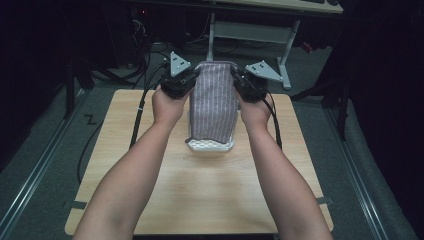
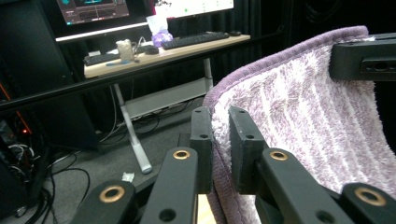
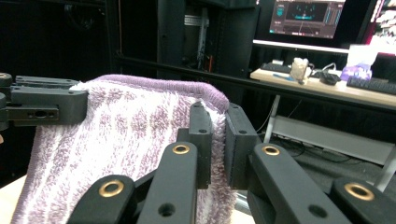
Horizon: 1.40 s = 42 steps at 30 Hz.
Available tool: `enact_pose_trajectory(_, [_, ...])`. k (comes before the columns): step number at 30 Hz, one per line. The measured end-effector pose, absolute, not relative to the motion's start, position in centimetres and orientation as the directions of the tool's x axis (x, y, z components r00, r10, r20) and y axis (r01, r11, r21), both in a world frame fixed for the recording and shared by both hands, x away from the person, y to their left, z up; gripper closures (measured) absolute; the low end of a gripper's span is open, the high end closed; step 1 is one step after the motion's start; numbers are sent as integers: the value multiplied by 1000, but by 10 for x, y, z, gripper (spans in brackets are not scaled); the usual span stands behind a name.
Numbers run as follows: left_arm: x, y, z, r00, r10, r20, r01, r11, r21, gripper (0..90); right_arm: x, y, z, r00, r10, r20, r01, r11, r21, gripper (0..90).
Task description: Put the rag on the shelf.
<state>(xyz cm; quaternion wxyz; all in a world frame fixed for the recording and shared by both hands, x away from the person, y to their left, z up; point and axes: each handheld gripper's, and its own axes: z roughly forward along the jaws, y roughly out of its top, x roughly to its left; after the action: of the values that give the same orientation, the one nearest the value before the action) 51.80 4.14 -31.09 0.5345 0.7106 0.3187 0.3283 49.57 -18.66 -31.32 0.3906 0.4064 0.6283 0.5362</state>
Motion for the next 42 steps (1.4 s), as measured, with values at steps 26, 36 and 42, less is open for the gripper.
enact_pose_trajectory(26, [529,49,-358,562,825,-53,340,-173,924,536,519,-192,-353,-386,922,-3,352,151,924,476])
enact_pose_trajectory(36, [508,61,-354,582,809,-78,329,-147,933,487,502,-191,-350,-400,916,-10,336,157,929,458])
enact_pose_trajectory(42, [501,72,-354,601,794,-93,334,-144,932,414,489,-197,-353,-414,910,-25,318,170,933,465])
